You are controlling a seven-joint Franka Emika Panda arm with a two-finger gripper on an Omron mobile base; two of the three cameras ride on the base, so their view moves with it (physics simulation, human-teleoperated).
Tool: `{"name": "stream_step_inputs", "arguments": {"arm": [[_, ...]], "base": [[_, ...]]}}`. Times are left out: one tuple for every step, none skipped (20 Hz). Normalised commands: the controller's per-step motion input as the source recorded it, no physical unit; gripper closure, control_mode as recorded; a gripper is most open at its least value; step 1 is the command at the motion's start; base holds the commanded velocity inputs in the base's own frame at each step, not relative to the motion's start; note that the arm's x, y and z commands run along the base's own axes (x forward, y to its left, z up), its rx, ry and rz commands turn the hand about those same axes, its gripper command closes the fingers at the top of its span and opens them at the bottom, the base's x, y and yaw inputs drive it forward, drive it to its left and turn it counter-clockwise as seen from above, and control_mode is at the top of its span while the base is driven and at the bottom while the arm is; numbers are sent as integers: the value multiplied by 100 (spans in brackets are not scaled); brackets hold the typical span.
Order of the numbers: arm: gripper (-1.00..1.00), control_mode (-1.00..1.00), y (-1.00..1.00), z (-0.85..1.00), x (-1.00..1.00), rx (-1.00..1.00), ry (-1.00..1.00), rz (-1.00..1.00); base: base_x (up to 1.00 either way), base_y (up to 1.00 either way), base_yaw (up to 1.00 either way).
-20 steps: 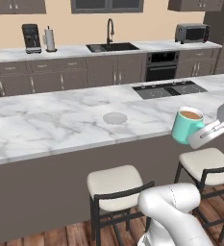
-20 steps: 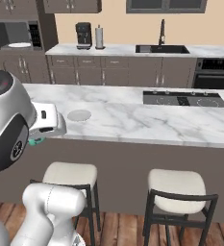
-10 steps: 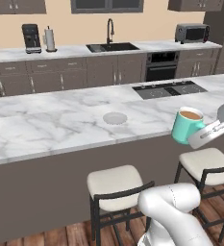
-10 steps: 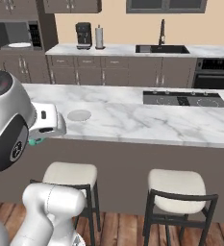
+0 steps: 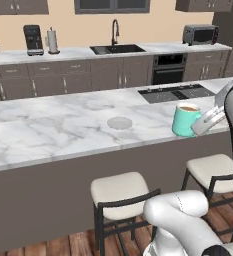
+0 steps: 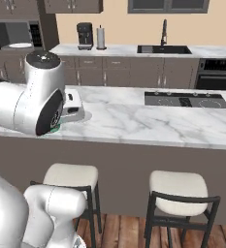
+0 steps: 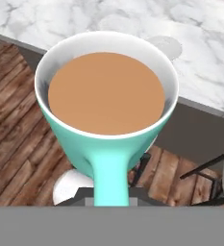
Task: Pick the cup of tea, navigate to the dining table, and place it on the saucer.
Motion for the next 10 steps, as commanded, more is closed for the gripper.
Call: {"name": "stream_step_inputs", "arguments": {"arm": [[100, -100, -44, 7, 100, 0, 27, 49], [100, -100, -31, 0, 100, 0, 28, 49], [100, -100, -39, 1, 100, 0, 26, 53], [100, -100, -26, 2, 100, 0, 21, 58], [100, -100, 0, 0, 100, 0, 20, 54], [100, -100, 0, -1, 100, 0, 9, 51], [100, -100, 0, -8, 100, 0, 2, 45], [100, -100, 1, -17, 100, 0, 0, 42], [100, -100, 12, -26, 100, -1, 0, 38], [100, -100, 18, -36, 99, 0, 0, 36]], "base": [[0, 0, 0], [0, 0, 0], [0, 0, 0], [0, 0, 0], [0, 0, 0], [0, 0, 0], [0, 0, 0], [0, 0, 0], [0, 0, 0], [0, 0, 0]]}}
